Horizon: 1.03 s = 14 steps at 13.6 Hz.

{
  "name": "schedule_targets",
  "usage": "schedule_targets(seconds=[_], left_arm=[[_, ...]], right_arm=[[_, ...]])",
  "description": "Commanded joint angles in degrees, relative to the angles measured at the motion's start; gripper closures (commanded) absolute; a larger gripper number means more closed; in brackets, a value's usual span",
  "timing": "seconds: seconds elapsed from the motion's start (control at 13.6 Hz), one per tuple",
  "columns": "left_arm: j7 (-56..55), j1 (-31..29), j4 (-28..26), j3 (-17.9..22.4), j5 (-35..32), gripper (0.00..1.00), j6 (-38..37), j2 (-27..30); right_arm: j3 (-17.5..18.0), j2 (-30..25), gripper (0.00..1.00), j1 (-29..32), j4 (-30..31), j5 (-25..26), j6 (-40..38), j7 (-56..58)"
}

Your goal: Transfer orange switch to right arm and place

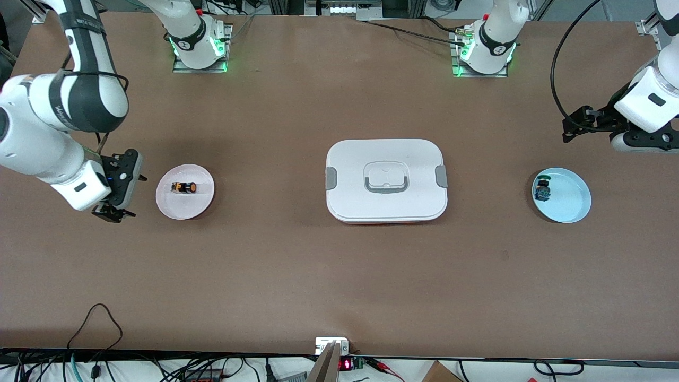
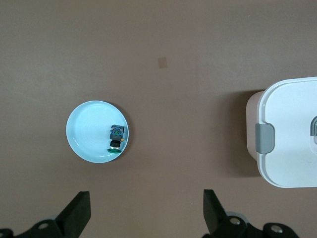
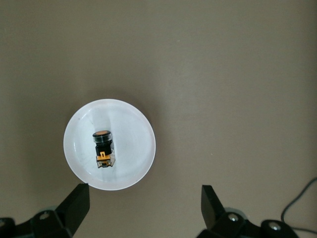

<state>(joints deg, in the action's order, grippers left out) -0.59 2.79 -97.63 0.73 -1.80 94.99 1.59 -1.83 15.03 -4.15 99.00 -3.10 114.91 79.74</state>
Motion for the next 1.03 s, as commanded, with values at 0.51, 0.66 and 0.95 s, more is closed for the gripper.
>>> schedule_targets(seconds=[0.51,0.66,0.95], left_arm=[[1.12,-0.77,0.86,-0.55,0.4,0.0,-1.12,-0.01],[1.12,-0.86,0.86,-0.55,0.4,0.0,-1.38,-0.01],[1.21,-0.86,0.95,-0.55,0.4,0.0,-2.44,-0.01]], right_arm=[[0.6,-1.41,0.0,-1.3,-4.6,-3.5,-10.4,-44.81],[0.68,-1.41,0.0,-1.64,-4.69,-3.5,-12.68,-53.5],[2.96,-2.98,0.0,-3.75,-4.78,-2.89,-19.53,-76.09]])
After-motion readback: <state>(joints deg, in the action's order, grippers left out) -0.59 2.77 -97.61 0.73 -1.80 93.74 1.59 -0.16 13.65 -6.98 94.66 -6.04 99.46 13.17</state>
